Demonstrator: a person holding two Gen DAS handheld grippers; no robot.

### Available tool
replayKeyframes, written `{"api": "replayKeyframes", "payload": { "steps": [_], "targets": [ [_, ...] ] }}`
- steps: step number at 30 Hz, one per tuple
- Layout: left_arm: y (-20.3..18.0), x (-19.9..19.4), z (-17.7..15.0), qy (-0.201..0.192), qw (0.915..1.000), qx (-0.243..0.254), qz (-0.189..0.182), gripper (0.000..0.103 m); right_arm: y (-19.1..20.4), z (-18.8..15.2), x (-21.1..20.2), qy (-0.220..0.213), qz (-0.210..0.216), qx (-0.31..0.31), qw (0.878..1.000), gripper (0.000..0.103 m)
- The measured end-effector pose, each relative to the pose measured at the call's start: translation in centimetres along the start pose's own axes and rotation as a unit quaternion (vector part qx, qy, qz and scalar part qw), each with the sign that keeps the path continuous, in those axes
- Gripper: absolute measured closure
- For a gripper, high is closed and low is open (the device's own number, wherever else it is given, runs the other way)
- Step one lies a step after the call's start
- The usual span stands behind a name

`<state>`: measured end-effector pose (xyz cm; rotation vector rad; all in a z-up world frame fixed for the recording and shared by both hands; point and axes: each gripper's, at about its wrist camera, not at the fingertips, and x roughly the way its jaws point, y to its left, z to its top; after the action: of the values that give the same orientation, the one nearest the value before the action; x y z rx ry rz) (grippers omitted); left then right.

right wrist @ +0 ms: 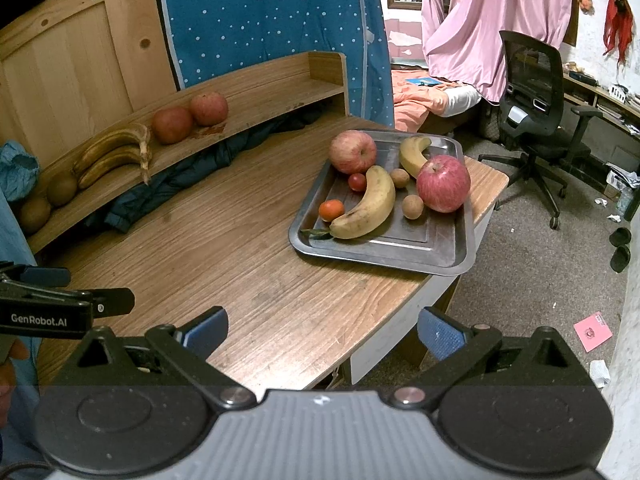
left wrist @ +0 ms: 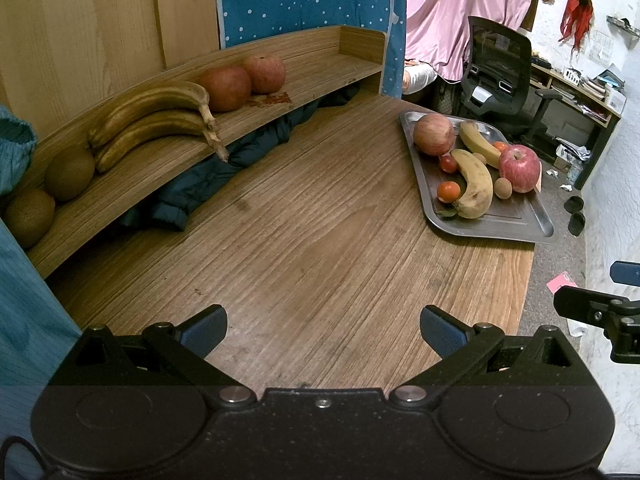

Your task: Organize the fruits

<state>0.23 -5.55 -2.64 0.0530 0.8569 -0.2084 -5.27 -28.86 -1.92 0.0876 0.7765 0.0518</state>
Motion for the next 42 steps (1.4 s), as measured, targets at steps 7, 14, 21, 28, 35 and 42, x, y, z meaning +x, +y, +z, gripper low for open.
{"api": "replayKeyframes", "payload": {
  "steps": [7,14,21,28,35,42],
  "targets": [
    [-0.07,0.00,-0.01,0.000,1.0000,0.001,0.000,0.001,-0.05,0.03,0.04,0.000,0.000,0.000,1.000,0.000],
    [-0.05,0.02,-0.01,0.000,1.0000,0.001,0.000,0.001,0.04,-0.22,0.01,0.001,0.001,0.001,1.000,0.000],
    [-0.09,0.04,0.00,0.001,1.0000,0.001,0.000,0.001,0.06,-0.34,0.02,0.002,0.001,0.001,1.000,0.000],
    [-0.68,0.02,-0.06,0.007,0.9999,0.008,0.011,0.001,0.01,-0.28,0.06,0.003,0.002,0.001,1.000,0.000],
    [-0.70,0.28,0.12,0.015,0.9994,0.019,0.026,0.001,0.06,-0.45,0.11,0.005,0.002,0.003,1.000,0.000],
    [-0.63,0.25,0.11,0.019,0.9994,0.015,0.024,0.001,-0.03,-0.40,0.27,0.006,0.004,0.003,1.000,0.000]
  ]
}}
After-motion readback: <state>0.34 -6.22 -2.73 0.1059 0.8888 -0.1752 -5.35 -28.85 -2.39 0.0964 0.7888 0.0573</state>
